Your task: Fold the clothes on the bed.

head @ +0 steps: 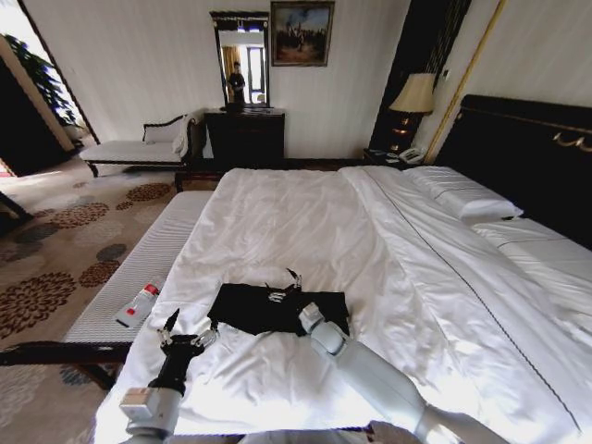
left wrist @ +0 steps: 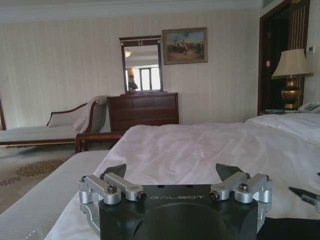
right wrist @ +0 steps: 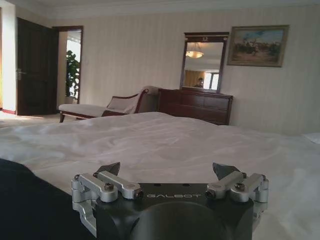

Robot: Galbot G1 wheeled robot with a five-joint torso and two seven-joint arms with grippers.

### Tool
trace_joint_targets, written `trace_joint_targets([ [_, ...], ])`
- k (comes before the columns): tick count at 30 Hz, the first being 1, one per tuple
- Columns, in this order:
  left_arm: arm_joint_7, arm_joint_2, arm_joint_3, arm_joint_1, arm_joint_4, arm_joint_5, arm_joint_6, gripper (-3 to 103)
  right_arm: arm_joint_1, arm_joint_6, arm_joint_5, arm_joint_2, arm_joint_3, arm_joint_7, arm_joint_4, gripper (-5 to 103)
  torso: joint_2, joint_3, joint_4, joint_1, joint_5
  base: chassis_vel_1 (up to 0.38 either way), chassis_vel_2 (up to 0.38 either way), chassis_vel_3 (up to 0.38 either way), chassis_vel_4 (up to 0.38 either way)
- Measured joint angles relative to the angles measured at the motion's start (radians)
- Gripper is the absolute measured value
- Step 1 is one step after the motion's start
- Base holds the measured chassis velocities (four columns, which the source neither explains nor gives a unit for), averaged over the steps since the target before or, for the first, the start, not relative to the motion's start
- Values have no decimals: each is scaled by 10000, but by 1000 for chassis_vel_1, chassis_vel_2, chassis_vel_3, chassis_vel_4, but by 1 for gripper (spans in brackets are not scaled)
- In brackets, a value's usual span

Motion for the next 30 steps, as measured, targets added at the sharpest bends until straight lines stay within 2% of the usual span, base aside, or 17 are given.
trace_joint_targets([
  [1,19,12,-4,-12,58,71,-90,100,-259,-32,141,-129,296,28,235,100,0,0,5,-1,2,0,0,0,0],
  [2,47,46,-14,-74,203,201,-253,100,-933,-163,497,-380,1027,57,856,100,1,0,6,-1,-6,0,0,0,0],
  [3,47,46,-14,-74,203,201,-253,100,-933,-163,497,-380,1027,57,856,100,1,0,6,-1,-6,0,0,0,0],
  [4,66,65,-14,-101,270,220,-288,100,-1464,-290,800,-483,1520,60,1319,100,0,0,5,-1,-4,0,0,0,0],
  [6,78,83,-13,-124,318,227,-318,100,-2683,-771,1557,-578,2624,59,2257,100,0,0,8,-1,-3,0,0,0,0],
  [7,78,83,-13,-124,318,227,-318,100,-2683,-771,1557,-578,2624,59,2257,100,0,0,8,-1,-3,0,0,0,0],
  [10,87,86,-11,-131,327,226,-324,100,-3822,-1445,2658,-575,3913,-3,3073,100,1,0,5,-2,0,0,0,0,0],
  [11,88,87,-11,-132,328,223,-324,100,-4266,-1941,3694,-564,4598,-199,3425,100,1,0,6,-2,-4,0,0,0,0],
  [12,88,87,-11,-132,328,223,-324,100,-4266,-1941,3694,-564,4598,-199,3425,100,1,0,6,-2,-4,0,0,0,0],
  [14,88,87,-11,-133,329,219,-324,100,-4671,-2637,5085,-563,5271,-459,3766,100,1,0,6,-1,-2,0,0,0,0],
  [15,90,89,-11,-133,329,214,-324,100,-4974,-3462,6686,-564,5873,-714,4044,100,1,0,6,-1,-3,0,0,0,0],
  [16,90,89,-11,-133,329,214,-324,100,-4974,-3462,6686,-564,5873,-714,4044,100,1,0,6,-1,-3,0,0,0,0],
  [17,91,89,-11,-133,330,210,-324,100,-5142,-4182,8018,-550,6354,-958,4142,100,1,1,6,-1,-7,0,0,0,0],
  [19,90,90,-12,-133,329,203,-323,100,-5239,-5061,9499,-462,7015,-1330,3937,100,1,0,7,-2,-5,0,0,0,0],
  [20,90,90,-12,-133,329,201,-322,100,-5211,-5352,9851,-400,7188,-1459,3773,100,1,0,6,-2,-4,0,0,0,0],
  [24,90,90,-14,-134,330,192,-316,100,-4967,-5909,10136,-201,7277,-1715,3212,100,1,1,8,-1,-2,0,0,0,0],
  [30,90,90,-16,-135,332,186,-312,100,-4713,-6109,10023,170,6997,-1698,2846,100,1,2,7,0,-3,0,0,0,0],
])
